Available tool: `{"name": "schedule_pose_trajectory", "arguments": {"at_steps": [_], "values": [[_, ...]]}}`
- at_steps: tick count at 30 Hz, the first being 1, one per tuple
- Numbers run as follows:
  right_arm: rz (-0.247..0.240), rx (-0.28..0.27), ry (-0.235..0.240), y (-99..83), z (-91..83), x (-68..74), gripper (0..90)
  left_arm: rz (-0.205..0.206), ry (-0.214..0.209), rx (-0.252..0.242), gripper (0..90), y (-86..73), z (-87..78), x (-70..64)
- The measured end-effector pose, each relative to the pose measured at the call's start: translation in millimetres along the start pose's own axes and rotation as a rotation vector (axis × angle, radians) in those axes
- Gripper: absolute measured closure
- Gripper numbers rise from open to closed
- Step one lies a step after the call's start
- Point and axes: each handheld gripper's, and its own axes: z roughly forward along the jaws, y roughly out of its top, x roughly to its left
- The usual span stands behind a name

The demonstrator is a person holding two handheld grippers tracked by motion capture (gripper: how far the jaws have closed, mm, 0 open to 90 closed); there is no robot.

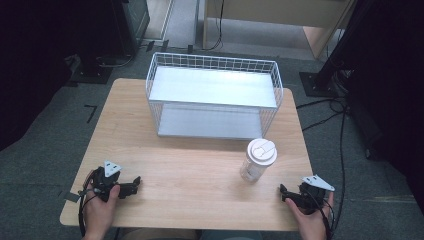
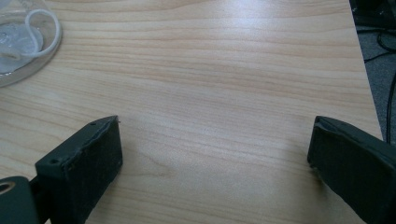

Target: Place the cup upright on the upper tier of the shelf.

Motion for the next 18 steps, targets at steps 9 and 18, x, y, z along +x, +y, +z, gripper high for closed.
{"name": "schedule_pose_trajectory", "arguments": {"at_steps": [9,18], "values": [[-0.028,0.009,0.072,-5.3,-10.3,15.3,2.6,0.0,0.0,0.001,0.0,0.1,0.0,0.0],[-0.088,-0.019,0.136,2.2,-13.0,42.6,2.5,0.0,0.0,0.0,0.0,0.0,0.0,0.0]]}}
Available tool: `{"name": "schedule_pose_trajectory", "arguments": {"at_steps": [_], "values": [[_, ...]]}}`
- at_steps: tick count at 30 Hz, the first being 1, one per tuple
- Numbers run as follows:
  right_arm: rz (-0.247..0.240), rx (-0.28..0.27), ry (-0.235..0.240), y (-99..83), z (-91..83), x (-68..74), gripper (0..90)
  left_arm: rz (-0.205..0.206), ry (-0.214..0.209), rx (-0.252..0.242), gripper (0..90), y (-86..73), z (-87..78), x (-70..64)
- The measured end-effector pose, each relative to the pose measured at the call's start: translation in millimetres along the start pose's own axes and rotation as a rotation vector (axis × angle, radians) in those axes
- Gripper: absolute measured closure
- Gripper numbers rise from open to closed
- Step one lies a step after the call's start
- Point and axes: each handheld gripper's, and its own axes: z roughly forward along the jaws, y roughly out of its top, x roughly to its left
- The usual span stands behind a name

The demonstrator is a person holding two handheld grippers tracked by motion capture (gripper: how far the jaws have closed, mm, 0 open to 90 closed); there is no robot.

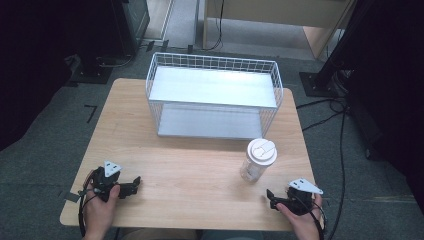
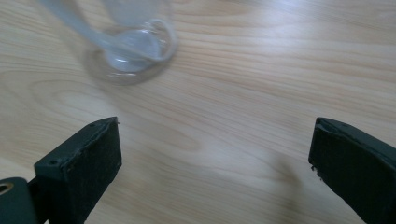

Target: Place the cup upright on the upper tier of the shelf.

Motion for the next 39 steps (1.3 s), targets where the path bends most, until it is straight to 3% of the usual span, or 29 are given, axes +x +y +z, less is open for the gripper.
{"name": "schedule_pose_trajectory", "arguments": {"at_steps": [1,5,18,26,32,34,39], "values": [[-0.028,-0.01,0.021,2.3,0.3,7.6,2.5,0.0,0.0,0.0,0.0,0.0,0.0,0.0],[-0.049,-0.023,0.044,8.5,1.6,19.3,2.5,0.0,0.0,0.001,0.0,0.0,0.0,0.0],[-0.062,-0.058,0.078,28.6,12.9,40.3,2.5,0.0,0.0,0.0,0.0,0.0,0.0,0.0],[-0.05,-0.122,0.107,42.0,18.0,54.2,2.5,-0.001,0.0,0.0,0.0,0.0,0.0,0.0],[-0.041,-0.147,0.096,49.1,20.8,59.5,2.6,0.0,0.0,0.001,0.0,0.1,0.0,0.0],[-0.03,-0.181,0.07,51.4,20.8,61.1,6.3,0.0,0.0,0.001,0.0,0.1,0.0,0.0],[-0.001,-0.223,0.062,55.6,20.7,61.3,9.1,0.0,0.0,0.001,0.0,0.1,0.0,0.1]]}}
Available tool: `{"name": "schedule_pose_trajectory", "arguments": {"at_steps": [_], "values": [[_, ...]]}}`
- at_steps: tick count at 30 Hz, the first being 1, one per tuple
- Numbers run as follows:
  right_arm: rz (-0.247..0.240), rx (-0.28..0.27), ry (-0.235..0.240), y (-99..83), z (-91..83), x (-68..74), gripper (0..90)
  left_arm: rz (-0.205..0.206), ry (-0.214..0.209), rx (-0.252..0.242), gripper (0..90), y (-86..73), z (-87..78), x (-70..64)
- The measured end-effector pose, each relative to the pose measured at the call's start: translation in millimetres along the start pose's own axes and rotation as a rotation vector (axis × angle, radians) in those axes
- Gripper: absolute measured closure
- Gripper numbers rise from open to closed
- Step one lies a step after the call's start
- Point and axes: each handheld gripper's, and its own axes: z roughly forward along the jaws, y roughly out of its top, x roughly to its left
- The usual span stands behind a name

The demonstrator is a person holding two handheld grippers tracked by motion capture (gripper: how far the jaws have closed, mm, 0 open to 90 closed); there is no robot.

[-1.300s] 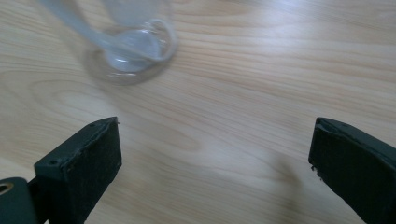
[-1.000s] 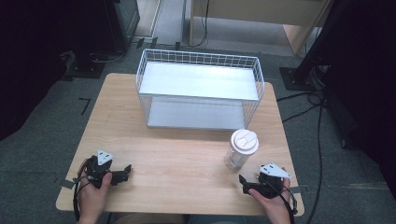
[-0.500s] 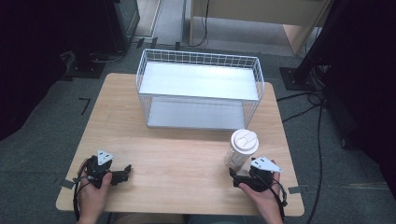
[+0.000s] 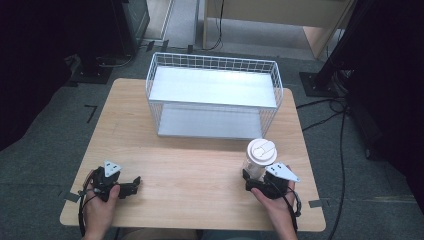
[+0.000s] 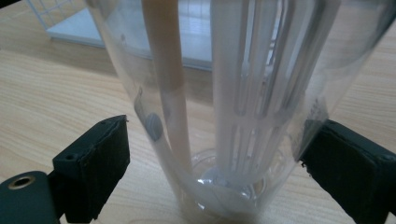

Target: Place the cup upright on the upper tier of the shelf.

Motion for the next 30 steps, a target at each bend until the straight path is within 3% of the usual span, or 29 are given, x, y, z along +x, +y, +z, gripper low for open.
{"name": "schedule_pose_trajectory", "arguments": {"at_steps": [4,30], "values": [[0.016,-0.03,-0.01,2.6,0.3,-1.3,13.8,0.0,0.0,0.0,0.0,0.0,0.0,0.0],[0.039,-0.146,-0.025,23.7,4.1,3.4,14.1,0.0,0.0,0.0,0.0,0.0,0.0,0.0]]}}
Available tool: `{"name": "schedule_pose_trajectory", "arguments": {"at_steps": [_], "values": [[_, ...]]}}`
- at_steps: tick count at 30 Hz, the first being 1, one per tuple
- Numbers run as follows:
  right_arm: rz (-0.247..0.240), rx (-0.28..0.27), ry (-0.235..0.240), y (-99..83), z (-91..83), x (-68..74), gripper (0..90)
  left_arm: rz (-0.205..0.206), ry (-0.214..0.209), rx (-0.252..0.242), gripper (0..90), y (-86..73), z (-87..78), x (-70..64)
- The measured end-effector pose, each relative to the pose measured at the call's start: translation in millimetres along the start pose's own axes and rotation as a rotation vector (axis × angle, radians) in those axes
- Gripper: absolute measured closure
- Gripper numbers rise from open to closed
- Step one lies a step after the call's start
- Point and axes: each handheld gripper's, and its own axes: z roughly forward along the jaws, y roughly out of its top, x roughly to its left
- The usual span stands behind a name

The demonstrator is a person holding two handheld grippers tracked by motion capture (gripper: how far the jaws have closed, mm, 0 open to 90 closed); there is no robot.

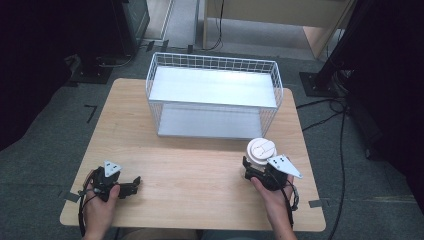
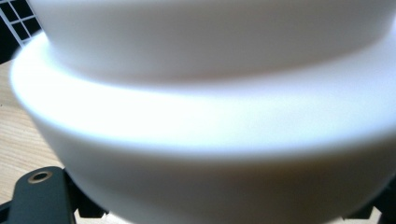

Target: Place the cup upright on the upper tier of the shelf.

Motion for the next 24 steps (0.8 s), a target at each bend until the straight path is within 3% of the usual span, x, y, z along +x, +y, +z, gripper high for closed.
{"name": "schedule_pose_trajectory", "arguments": {"at_steps": [14,24], "values": [[-0.018,-0.034,-0.007,11.4,0.7,5.5,15.2,0.0,0.0,0.0,0.0,0.0,0.0,0.0],[-0.04,-0.088,0.01,34.8,-4.4,13.7,15.2,0.0,0.0,0.0,0.0,0.0,0.0,0.0]]}}
